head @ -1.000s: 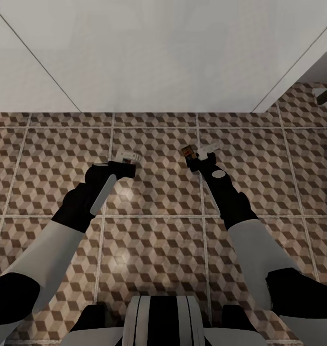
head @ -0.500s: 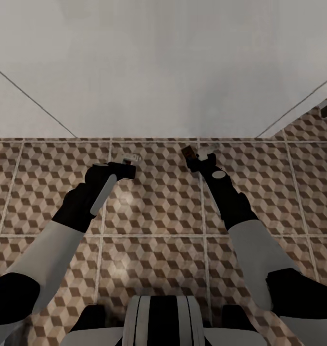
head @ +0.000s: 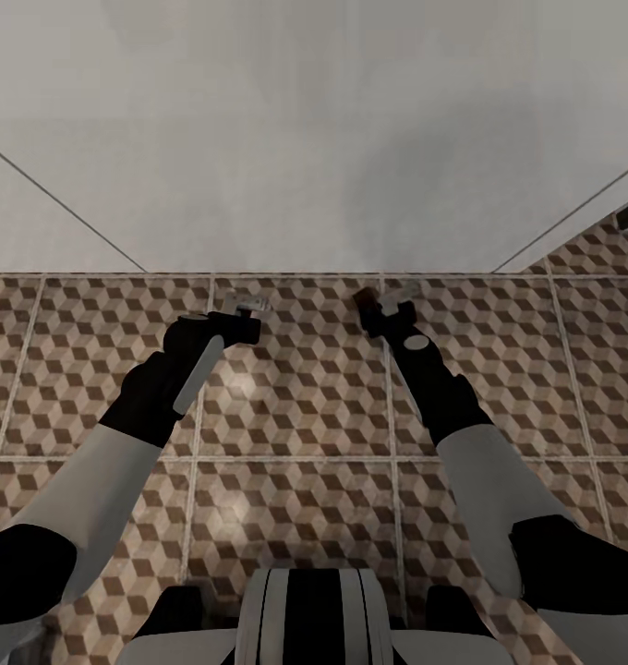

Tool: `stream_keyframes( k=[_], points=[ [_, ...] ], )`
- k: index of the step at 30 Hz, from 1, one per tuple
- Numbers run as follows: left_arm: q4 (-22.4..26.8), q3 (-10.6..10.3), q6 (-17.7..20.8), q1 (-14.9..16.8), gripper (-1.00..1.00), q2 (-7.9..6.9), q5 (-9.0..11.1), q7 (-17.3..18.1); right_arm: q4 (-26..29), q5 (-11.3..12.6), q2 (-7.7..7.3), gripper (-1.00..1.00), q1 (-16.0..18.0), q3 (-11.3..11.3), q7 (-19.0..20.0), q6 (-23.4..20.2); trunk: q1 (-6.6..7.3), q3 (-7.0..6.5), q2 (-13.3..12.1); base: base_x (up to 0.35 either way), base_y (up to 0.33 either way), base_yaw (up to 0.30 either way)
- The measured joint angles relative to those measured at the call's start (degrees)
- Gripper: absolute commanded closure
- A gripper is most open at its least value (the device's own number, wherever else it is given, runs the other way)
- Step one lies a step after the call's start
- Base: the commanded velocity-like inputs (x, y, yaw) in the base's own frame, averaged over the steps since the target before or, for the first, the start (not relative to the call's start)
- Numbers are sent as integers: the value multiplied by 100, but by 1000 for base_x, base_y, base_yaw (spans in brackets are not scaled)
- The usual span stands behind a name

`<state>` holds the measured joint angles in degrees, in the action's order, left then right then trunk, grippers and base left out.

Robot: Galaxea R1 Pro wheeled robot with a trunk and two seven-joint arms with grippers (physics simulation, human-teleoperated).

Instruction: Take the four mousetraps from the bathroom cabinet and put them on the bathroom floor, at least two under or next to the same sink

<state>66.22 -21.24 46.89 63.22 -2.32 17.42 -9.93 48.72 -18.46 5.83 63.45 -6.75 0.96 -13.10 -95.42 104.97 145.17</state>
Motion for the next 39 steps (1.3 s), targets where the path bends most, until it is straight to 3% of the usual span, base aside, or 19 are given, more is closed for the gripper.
stream_keyframes(
  k=[12, 17, 22, 26, 30, 32, 36, 39],
  points=[
    [7, 6, -30, -33, 100, -8, -11, -7, -25, -21, 4, 100, 0, 2, -67, 270, 0, 0, 0, 0, 0, 0],
    [-20, 5, -303, -33, 100, 1, -11, -9, -48, -24, 35, 100, 2, 3, -111, 353, 0, 0, 0, 0, 0, 0],
    [-213, 0, -522, -33, 100, 9, -132, -5, -96, -31, 41, 100, 1, 14, -543, 524, 0, 0, 0, 0, 0, 0],
    [-421, 0, -825, -33, 100, 25, -279, -8, -211, -28, 42, 100, 0, 14, -1169, 874, 0, 0, 0, 0, 0, 0],
    [-493, 12, -923, -33, 100, 25, -309, -3, -255, -29, 36, 100, -2, 10, -1325, 1082, 0, 0, 0, 0, 0, 0],
    [-492, 14, -941, -33, 100, 22, -312, 7, -326, -24, 31, 100, -1, 10, -1324, 1117, 0, 0, 0, 0, 0, 0],
    [-506, 10, -1074, -33, 100, 17, -315, 15, -631, -15, 27, 100, 4, 13, -946, 1138, 0, 0, 0, 0, 0, 0],
    [-641, 11, -1510, -33, 100, 14, -314, 17, -709, -10, 24, 100, 5, 26, -514, 1137, 0, 0, 0, 0, 0, 0]
  ],
)
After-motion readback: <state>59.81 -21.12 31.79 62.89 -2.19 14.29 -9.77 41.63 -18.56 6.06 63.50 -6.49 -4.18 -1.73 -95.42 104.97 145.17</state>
